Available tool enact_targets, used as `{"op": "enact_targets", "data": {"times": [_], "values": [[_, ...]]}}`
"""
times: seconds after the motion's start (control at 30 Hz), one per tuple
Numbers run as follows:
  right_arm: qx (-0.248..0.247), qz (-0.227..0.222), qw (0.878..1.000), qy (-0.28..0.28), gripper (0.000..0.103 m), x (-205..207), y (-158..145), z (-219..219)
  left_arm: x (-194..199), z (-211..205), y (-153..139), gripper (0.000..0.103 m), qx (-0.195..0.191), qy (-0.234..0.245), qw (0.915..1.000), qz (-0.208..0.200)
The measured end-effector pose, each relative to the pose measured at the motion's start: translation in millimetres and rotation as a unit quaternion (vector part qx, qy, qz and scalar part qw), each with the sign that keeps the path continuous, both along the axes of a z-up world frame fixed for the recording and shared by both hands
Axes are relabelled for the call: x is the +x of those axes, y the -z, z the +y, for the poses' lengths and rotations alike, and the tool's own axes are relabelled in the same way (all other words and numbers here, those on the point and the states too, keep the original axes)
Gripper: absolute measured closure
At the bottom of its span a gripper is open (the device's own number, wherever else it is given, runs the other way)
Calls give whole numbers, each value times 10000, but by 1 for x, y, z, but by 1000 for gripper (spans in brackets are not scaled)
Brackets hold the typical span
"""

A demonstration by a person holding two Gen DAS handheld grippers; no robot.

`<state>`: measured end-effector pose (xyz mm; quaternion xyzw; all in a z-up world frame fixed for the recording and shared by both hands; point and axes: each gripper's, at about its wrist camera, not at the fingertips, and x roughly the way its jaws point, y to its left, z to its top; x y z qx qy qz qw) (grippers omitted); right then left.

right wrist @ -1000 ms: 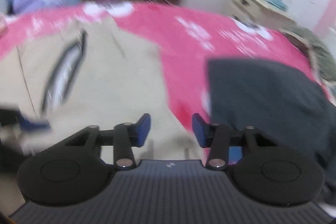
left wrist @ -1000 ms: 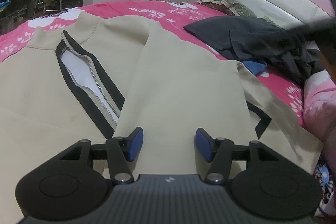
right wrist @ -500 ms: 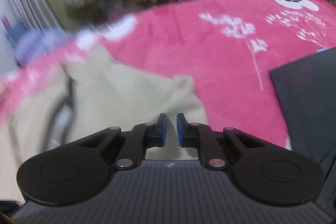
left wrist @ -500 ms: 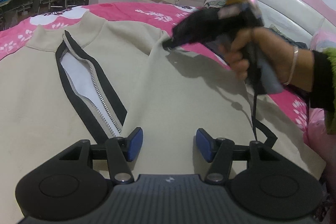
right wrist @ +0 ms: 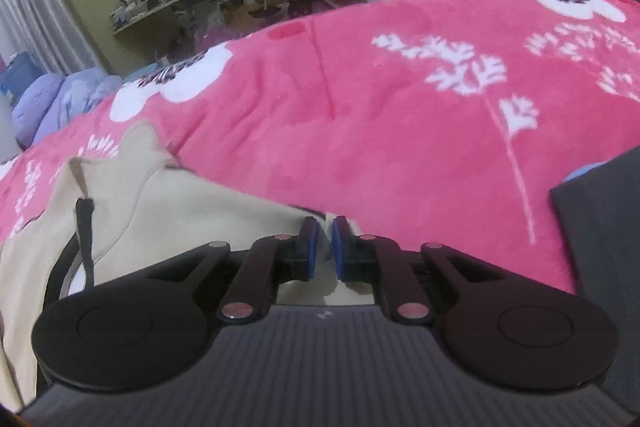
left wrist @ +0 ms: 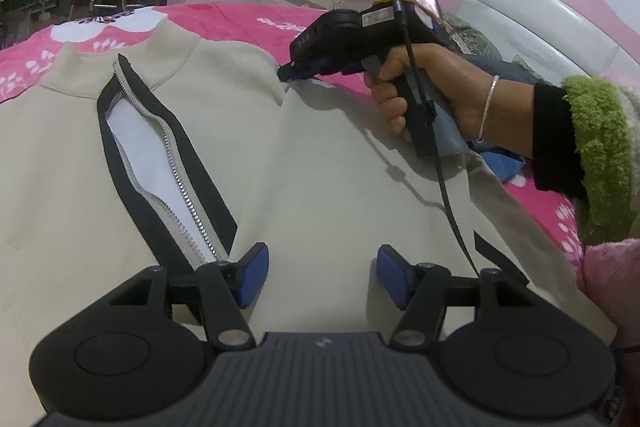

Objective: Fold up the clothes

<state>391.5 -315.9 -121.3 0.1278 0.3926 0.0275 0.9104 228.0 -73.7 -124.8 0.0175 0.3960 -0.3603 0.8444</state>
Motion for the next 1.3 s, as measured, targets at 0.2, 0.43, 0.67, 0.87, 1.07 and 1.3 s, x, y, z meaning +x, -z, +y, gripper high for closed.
{"op": "enact_targets", "data": {"times": [0.2, 0.43, 0.67, 0.87, 1.07, 1.3], "values": [[408, -12, 9988, 272, 95, 0, -20, -18, -1, -3, 1, 41, 38, 5, 10000, -42], [1309, 163, 9886, 729, 91, -87, -81, -66, -1, -4, 0, 41, 73, 21, 9999, -73], [1033, 1643, 9788, 650, 91, -142, -26, -71, -4, -9, -2, 41, 256, 7, 9994, -213], [1312, 1192, 9769, 1190, 86, -169, -55, -88, -17, 10, -31, 41, 368, -312, 9982, -352], [1535, 1412, 9768, 495, 86, -187, -52, -44, -63, 39, -61, 41, 254, 124, 9994, -197], [1298, 1664, 9728, 957, 86, -203, -34, -51, -123, 83, -39, 44, 645, -89, 9972, 359]]}}
